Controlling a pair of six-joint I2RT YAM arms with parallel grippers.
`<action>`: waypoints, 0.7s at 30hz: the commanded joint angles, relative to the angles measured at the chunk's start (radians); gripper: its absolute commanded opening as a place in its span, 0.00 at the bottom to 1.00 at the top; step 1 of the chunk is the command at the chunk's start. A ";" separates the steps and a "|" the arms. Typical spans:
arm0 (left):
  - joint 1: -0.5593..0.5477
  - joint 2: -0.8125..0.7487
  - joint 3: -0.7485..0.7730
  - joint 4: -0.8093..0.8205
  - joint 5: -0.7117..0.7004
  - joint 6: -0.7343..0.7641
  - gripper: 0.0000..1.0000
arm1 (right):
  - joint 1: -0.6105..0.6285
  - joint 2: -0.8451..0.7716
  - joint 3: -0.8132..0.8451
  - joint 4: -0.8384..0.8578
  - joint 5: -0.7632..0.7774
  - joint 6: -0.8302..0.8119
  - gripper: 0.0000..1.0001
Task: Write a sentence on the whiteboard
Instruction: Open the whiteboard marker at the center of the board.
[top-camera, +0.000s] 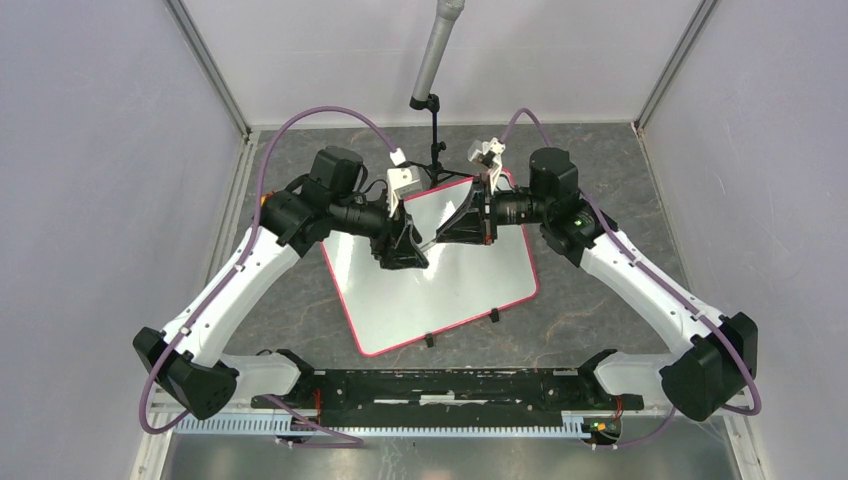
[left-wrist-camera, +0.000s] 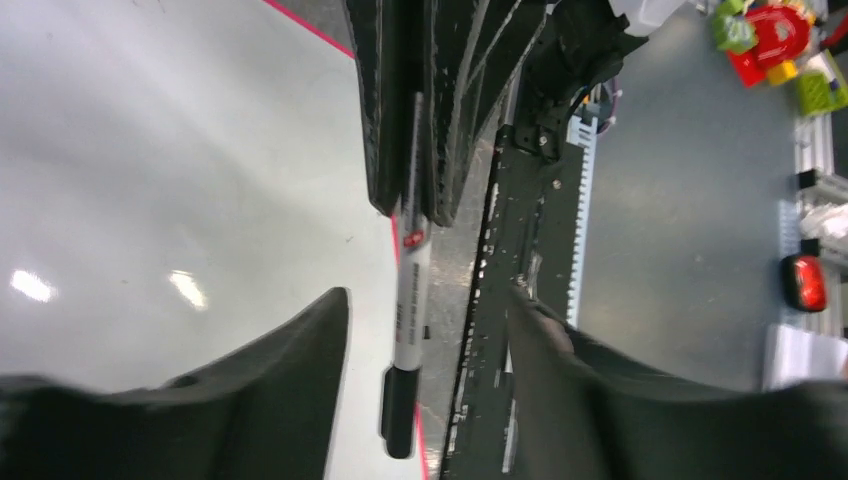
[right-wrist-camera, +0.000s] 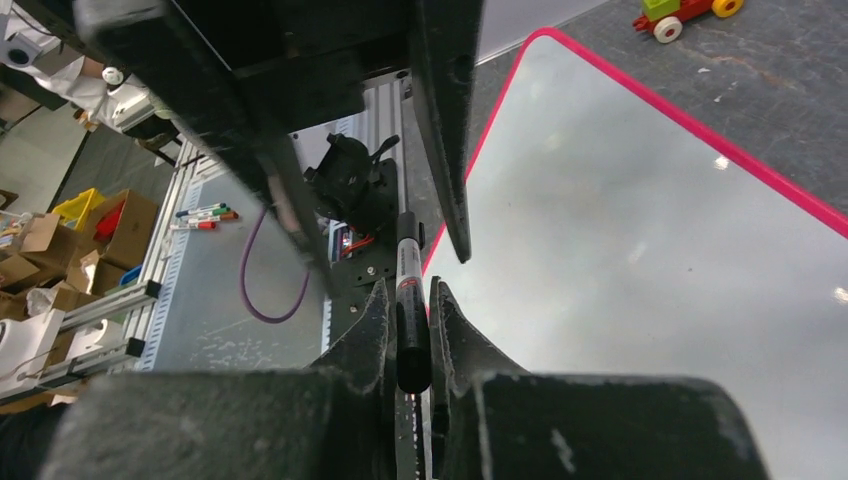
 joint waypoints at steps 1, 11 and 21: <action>0.004 -0.035 0.015 -0.047 -0.045 0.063 0.81 | -0.049 -0.020 0.000 0.060 0.013 0.038 0.00; 0.007 -0.045 -0.019 -0.044 -0.173 0.042 0.76 | -0.082 -0.050 -0.122 0.333 -0.028 0.330 0.00; 0.006 -0.044 -0.041 -0.020 -0.203 0.038 0.49 | -0.083 -0.060 -0.140 0.344 -0.024 0.357 0.00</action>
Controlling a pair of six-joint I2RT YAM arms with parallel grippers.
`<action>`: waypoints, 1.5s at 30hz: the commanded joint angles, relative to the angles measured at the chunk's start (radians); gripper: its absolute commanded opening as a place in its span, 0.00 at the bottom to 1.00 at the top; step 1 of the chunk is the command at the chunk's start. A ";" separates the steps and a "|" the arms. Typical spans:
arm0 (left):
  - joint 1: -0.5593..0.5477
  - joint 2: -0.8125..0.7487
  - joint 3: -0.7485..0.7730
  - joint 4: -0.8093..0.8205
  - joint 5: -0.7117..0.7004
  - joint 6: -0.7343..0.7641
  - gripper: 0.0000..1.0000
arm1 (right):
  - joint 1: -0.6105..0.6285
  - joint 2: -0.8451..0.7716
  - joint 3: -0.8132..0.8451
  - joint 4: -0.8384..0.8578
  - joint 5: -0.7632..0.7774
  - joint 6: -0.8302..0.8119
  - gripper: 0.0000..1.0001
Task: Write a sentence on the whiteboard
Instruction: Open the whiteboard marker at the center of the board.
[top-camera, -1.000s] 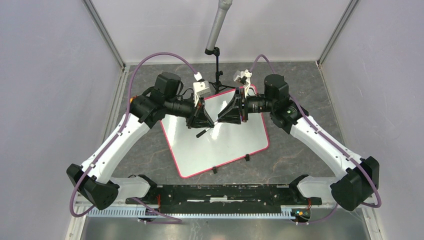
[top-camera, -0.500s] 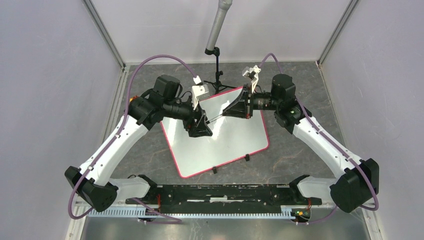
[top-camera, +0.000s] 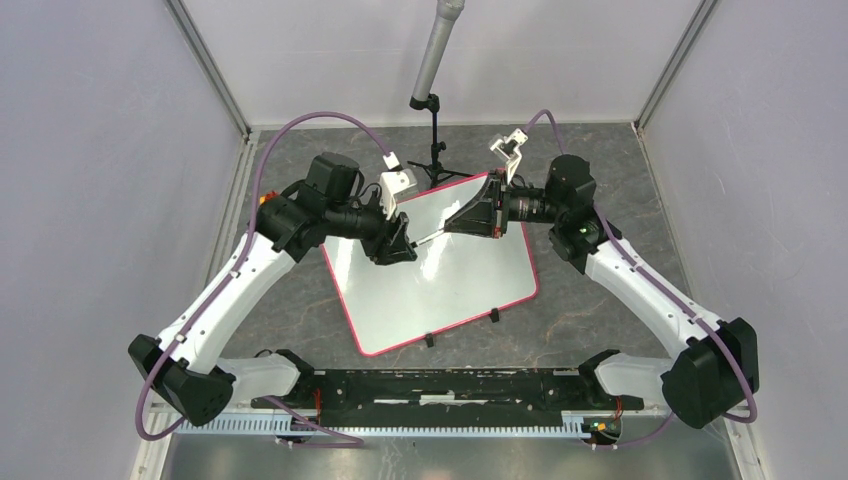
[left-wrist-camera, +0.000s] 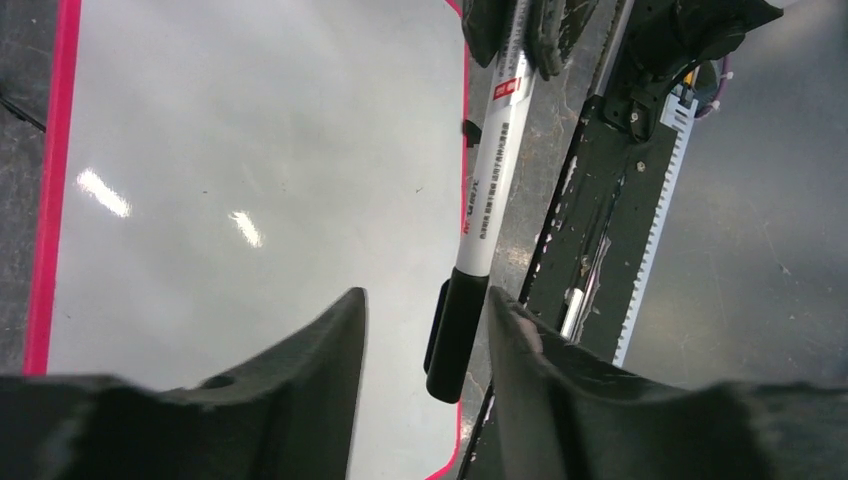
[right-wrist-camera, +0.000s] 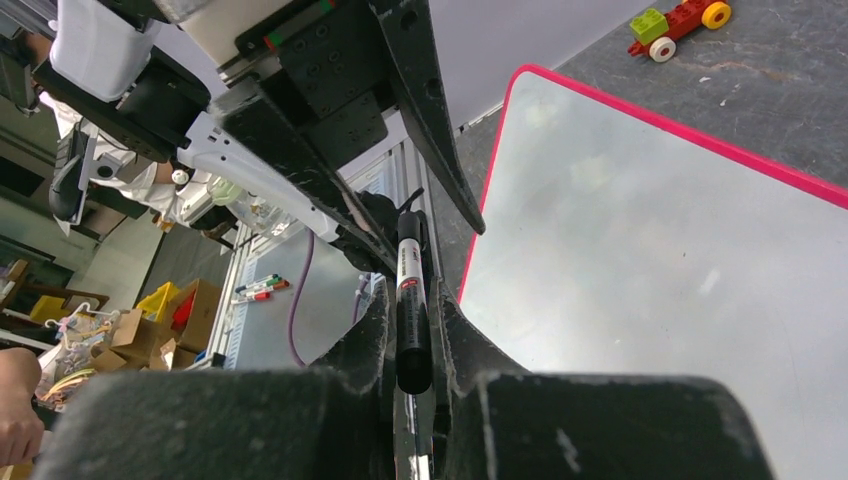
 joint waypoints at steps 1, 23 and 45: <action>0.001 -0.010 -0.014 0.025 -0.003 0.023 0.43 | 0.001 -0.026 -0.012 0.060 -0.016 0.031 0.00; -0.013 0.074 0.050 -0.167 0.278 0.160 0.02 | 0.042 0.059 0.288 -0.720 -0.098 -0.737 0.66; -0.026 0.110 0.069 -0.167 0.322 0.131 0.02 | 0.123 0.058 0.249 -0.655 -0.145 -0.707 0.42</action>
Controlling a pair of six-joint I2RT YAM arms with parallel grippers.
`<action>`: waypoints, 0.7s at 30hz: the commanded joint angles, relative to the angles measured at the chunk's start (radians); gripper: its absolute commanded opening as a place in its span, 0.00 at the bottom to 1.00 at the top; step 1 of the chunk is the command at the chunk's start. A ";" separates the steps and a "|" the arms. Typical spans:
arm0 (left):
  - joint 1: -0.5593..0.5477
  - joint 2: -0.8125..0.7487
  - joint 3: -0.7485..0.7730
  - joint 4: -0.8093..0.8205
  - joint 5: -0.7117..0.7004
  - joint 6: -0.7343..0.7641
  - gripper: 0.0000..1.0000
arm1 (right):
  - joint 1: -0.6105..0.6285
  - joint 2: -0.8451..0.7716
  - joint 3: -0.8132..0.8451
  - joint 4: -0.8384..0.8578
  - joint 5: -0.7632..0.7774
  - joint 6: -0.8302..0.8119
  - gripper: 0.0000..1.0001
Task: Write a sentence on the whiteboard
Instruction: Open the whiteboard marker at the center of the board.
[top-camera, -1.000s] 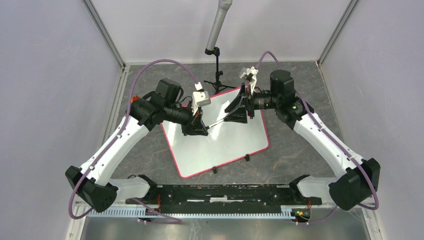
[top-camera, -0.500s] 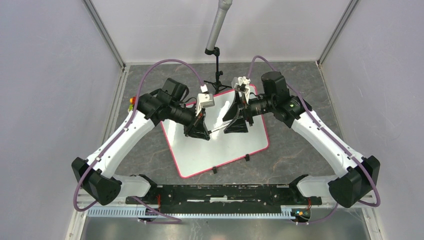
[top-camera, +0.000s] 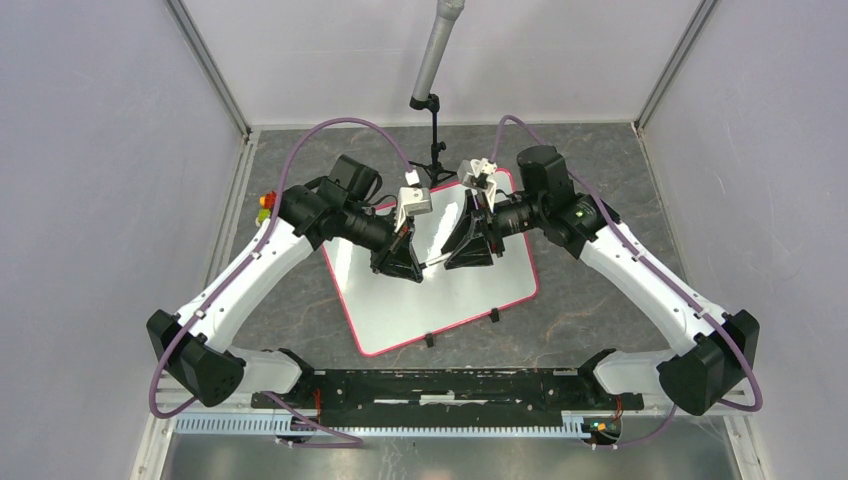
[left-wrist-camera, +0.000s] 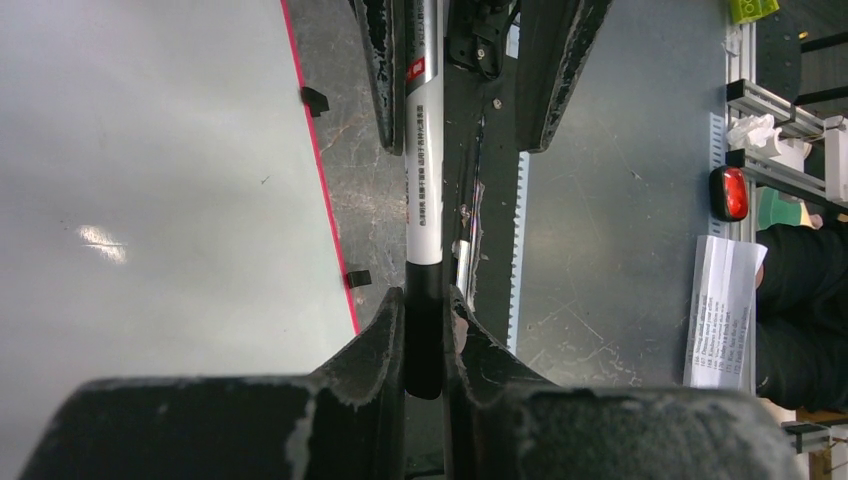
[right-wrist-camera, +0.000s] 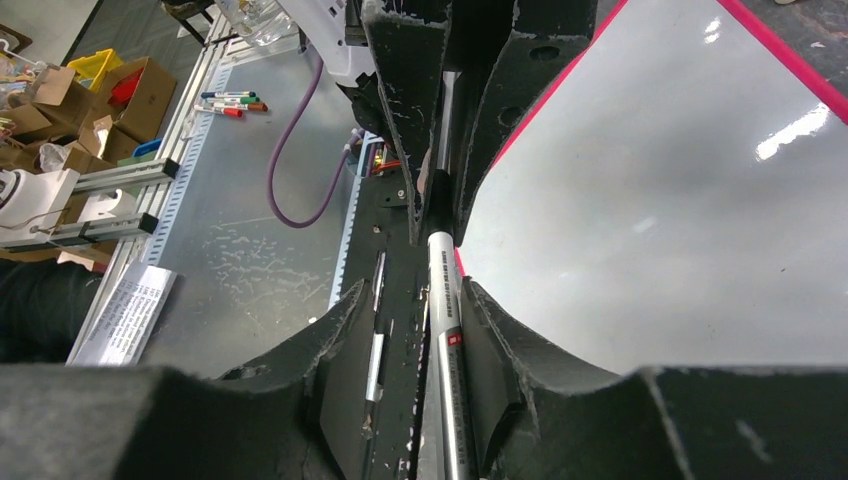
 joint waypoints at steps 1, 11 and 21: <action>-0.005 0.004 0.038 -0.001 0.042 0.012 0.02 | 0.016 -0.004 0.001 0.008 0.007 -0.018 0.42; -0.005 -0.006 0.032 -0.001 0.052 0.012 0.03 | 0.023 0.001 0.011 -0.043 0.019 -0.065 0.44; -0.006 0.009 0.039 -0.002 0.055 0.001 0.02 | 0.033 0.000 0.021 -0.019 0.034 -0.036 0.26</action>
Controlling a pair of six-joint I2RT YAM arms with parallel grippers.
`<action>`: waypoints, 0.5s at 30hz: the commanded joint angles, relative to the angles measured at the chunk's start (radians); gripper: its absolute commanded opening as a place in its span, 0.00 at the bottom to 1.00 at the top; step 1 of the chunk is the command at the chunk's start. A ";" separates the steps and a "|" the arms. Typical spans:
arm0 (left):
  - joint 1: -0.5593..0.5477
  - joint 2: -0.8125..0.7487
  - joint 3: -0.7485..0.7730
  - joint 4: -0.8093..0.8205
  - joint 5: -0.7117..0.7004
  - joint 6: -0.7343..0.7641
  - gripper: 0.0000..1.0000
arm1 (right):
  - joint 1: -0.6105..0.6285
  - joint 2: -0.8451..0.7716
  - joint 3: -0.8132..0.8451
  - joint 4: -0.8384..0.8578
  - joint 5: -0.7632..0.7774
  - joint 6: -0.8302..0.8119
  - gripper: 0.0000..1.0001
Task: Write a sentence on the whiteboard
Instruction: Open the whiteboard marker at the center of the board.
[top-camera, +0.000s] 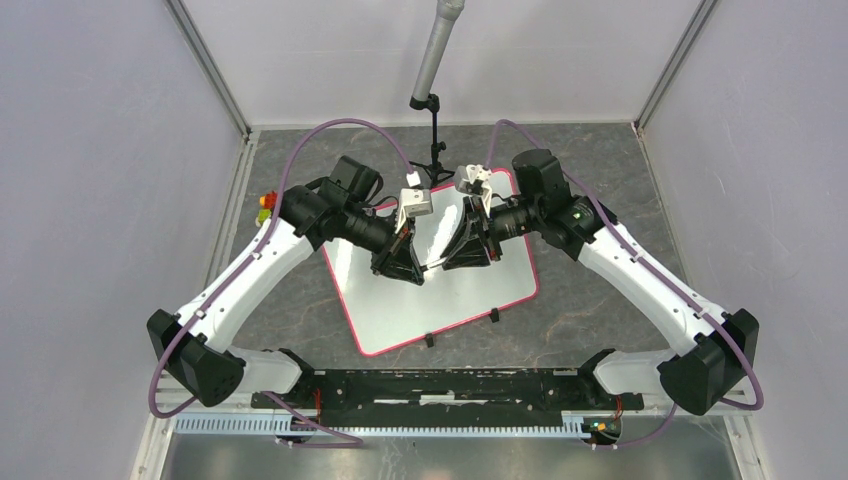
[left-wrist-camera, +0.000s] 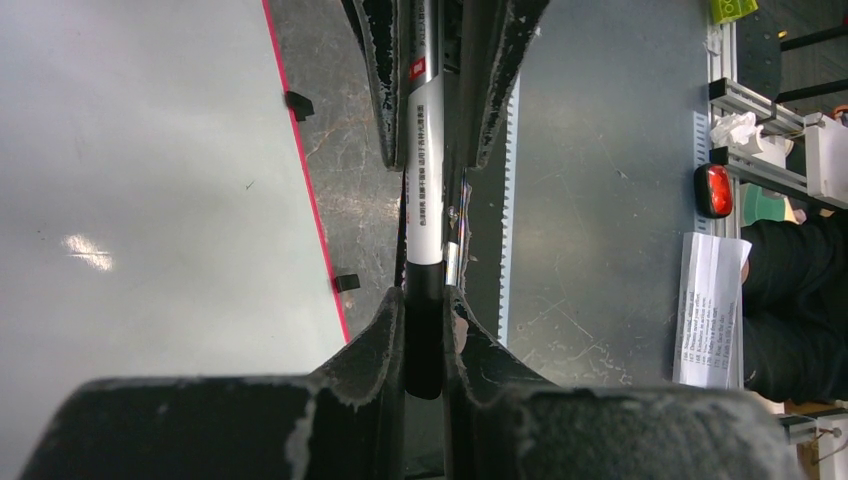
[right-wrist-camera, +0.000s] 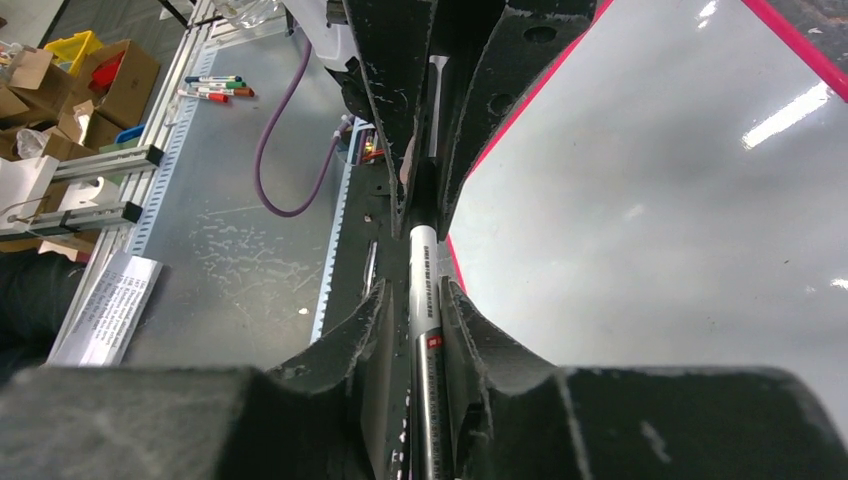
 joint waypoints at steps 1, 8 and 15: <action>-0.003 0.009 0.038 0.004 0.029 0.001 0.02 | 0.011 -0.002 0.021 0.023 -0.005 0.011 0.24; -0.002 -0.019 0.007 0.032 0.007 -0.008 0.02 | 0.007 0.005 0.033 0.013 0.037 0.022 0.00; 0.003 -0.078 -0.037 0.017 -0.050 0.013 0.03 | -0.102 0.028 0.110 -0.070 0.016 -0.017 0.00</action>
